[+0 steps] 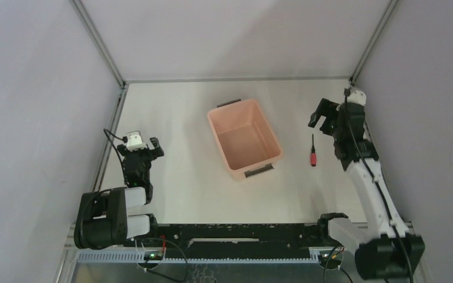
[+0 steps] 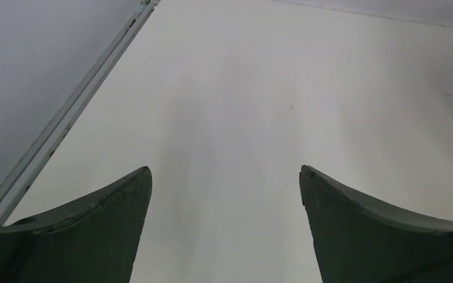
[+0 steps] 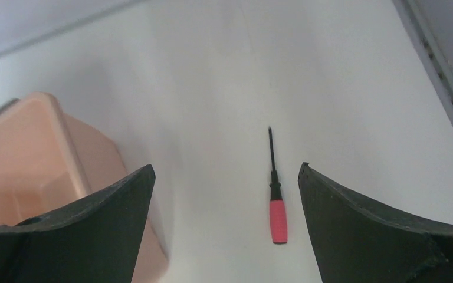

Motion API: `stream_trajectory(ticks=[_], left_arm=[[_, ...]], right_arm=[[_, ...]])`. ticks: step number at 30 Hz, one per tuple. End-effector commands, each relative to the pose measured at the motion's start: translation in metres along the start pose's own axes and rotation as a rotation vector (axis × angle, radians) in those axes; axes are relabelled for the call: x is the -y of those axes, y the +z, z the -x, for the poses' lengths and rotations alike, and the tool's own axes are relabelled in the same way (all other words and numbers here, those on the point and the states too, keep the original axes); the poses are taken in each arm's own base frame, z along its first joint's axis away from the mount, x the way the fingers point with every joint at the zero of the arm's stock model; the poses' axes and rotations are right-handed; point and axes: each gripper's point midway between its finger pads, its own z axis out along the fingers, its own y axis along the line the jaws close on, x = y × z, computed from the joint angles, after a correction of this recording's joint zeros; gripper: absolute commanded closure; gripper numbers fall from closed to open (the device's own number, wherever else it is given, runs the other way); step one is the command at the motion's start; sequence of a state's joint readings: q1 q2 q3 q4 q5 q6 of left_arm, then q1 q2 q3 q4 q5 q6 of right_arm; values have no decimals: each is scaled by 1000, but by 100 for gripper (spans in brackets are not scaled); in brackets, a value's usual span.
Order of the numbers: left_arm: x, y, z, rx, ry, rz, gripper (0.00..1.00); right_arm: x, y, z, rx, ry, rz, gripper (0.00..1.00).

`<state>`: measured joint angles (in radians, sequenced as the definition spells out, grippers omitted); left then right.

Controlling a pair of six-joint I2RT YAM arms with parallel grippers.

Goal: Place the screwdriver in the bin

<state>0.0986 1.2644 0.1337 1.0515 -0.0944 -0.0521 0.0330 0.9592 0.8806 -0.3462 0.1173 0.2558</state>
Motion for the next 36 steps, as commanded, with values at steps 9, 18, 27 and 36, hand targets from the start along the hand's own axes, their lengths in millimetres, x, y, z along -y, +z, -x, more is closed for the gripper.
stream_trajectory(ticks=[9,18,27,36], left_arm=[[3,10,29,80,8,-3,0],[3,10,29,79,9,-3,0],[3,10,29,79,9,-4,0],[3,10,29,79,9,-3,0]], right_arm=[[44,44,-108,-572,-94,-223,1],[48,78,-169,-731,-88,-204,7],[65,85,-210,-810,-95,-264,25],[72,81,-189,-750,-67,-270,85]])
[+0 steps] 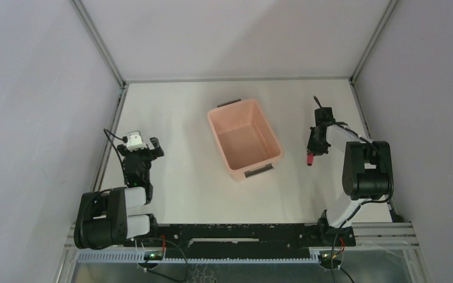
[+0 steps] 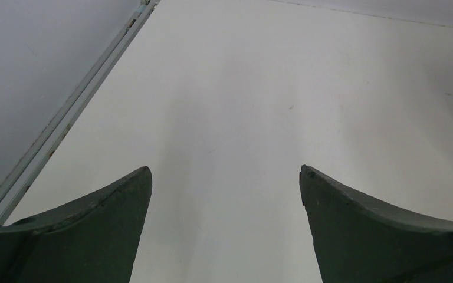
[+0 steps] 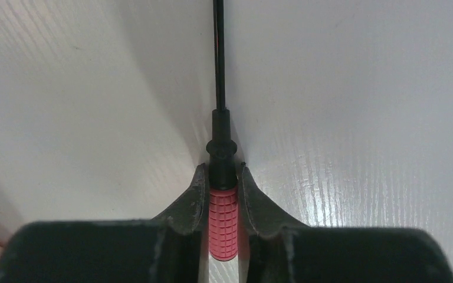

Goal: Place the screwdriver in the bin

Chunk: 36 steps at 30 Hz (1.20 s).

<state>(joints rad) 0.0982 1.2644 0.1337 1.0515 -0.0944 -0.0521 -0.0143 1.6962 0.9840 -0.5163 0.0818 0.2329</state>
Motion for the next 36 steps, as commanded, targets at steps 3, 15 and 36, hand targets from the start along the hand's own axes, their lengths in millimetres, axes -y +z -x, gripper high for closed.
stream_trajectory(ticks=[3,15,36], left_arm=[[2,10,29,79,9,-2,0],[2,10,29,80,9,-3,0],[2,10,29,79,9,-3,0]], right_arm=[[4,-26,9,54,6,5,88],[-18,-163,41,277,-83,35,90],[-243,-228,-3,327,-424,375,87]])
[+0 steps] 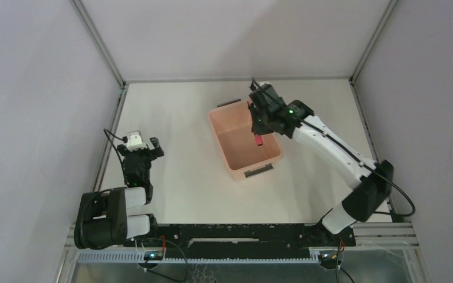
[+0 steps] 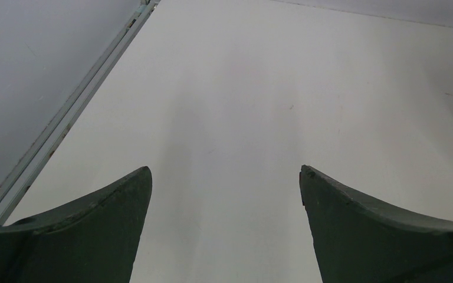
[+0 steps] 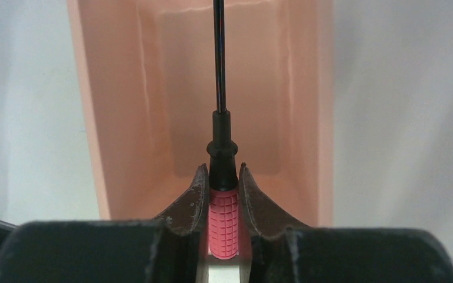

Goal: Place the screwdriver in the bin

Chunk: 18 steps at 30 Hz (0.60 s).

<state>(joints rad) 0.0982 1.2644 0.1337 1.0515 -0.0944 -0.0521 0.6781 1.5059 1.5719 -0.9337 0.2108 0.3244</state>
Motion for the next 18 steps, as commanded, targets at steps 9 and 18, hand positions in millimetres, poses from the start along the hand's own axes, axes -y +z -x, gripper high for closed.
stream_trajectory(ticks=[9,18], left_arm=[[3,10,29,79,9,-3,0],[2,10,28,78,8,-3,0]], right_arm=[[-20,110,-32,-131,97,-119,87],[-18,162,-76,-230,171,-143,82]])
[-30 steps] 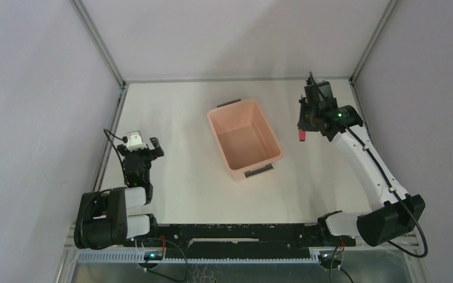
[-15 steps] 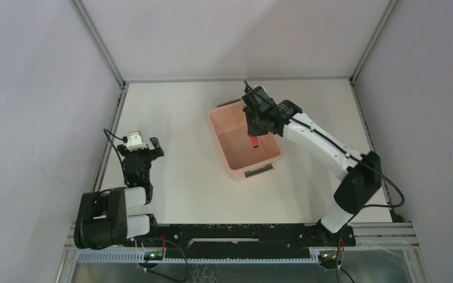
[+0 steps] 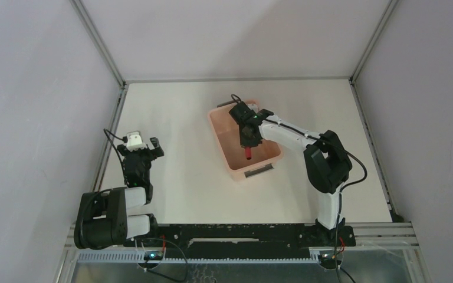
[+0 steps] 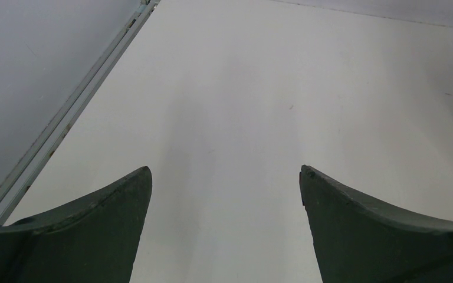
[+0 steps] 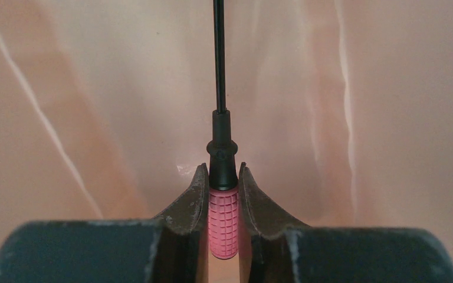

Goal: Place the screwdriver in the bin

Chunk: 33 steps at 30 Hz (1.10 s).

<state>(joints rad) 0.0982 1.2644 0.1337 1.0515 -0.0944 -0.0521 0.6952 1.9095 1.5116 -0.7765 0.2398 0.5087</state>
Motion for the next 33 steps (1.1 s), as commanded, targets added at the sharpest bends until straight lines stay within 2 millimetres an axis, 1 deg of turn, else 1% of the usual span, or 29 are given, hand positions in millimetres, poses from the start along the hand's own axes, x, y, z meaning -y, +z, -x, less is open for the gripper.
stream_trajectory(ticks=[1,5,8,12,15,19,21,23,26,27,28,29,33], left_arm=[[2,10,29,79,9,-3,0],[3,10,29,80,8,-3,0],[3,10,29,80,9,-3,0],[2,10,28,78,9,-3,0],[2,10,29,80,9,-2,0],[2,10,29,79,9,-3,0],[2,10,28,78,10,-3,0],[2,10,29,80,8,-3,0],[2,10,29,79,10,-3,0],[3,10,29,80,10,-4,0],[3,10,29,80,9,-3,0],[3,10,29,80,9,-3,0],[2,10,29,79,9,-2,0]], right_arm=[[-7,19,0,1,71,12,79],[-4,31,-13,-35,79,-8,57],[-1,32,-14,-34,78,-25,47],[-3,22,-8,-13,74,-8,37],[-7,4,4,26,64,23,34],[-11,-34,25,120,35,67,33],[-8,-56,35,171,20,80,32],[4,-77,44,226,8,51,29],[35,-104,53,307,-14,-22,18],[48,-115,56,331,-19,-44,13],[64,-122,56,345,-17,-78,4],[79,-127,55,355,-16,-105,1],[146,-141,49,375,48,-172,0]])
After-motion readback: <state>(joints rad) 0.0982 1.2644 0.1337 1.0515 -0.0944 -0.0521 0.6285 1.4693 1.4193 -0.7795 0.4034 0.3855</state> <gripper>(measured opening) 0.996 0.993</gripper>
